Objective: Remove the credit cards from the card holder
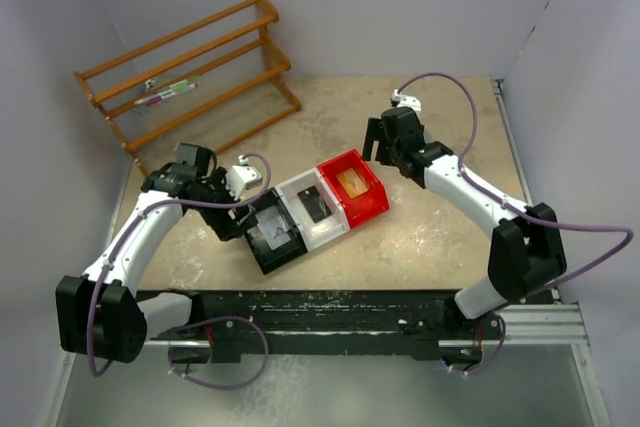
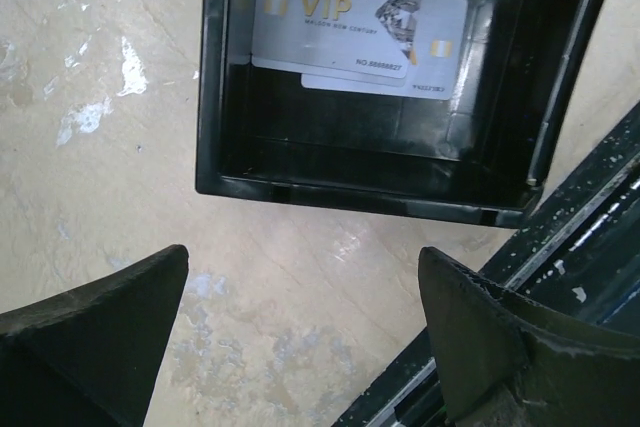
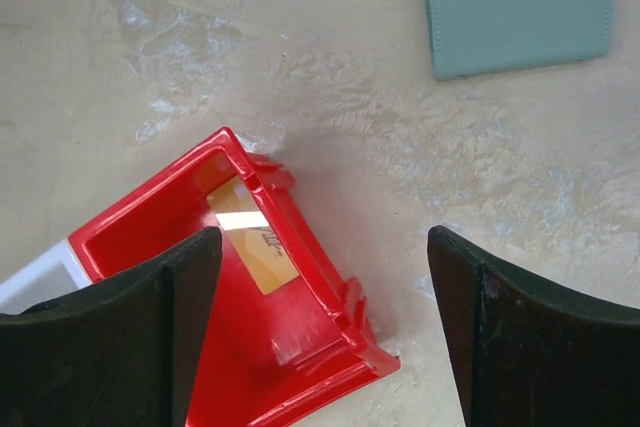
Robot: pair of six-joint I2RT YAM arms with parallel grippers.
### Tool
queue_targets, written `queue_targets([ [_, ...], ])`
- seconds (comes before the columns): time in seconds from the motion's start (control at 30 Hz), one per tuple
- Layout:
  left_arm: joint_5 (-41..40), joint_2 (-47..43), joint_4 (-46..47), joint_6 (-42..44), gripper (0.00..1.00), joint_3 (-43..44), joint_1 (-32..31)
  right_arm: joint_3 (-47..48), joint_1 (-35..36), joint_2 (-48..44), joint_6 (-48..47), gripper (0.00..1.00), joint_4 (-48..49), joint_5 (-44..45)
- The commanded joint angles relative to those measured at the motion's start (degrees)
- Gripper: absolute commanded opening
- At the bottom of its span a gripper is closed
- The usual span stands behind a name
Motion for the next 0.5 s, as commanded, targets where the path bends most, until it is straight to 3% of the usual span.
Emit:
queue_targets([
  [0.0, -2.3, 0.7, 4.3, -0.7, 0.99, -0.4, -0.2, -1.8, 0.0, 0.5, -6.5, 0.85, 1.4, -4.6],
  [0.23, -8.2, 1.1, 10.5, -5.1, 1.00, -2.5, -0.7, -2.5, 0.0, 4.5, -8.5, 0.78, 3.2, -9.4],
  [0.47, -13.6, 3.2, 14.0, -8.4, 0.97, -1.9, -0.8, -2.5, 0.0, 9.3, -8.5, 0.55, 4.2, -9.5],
])
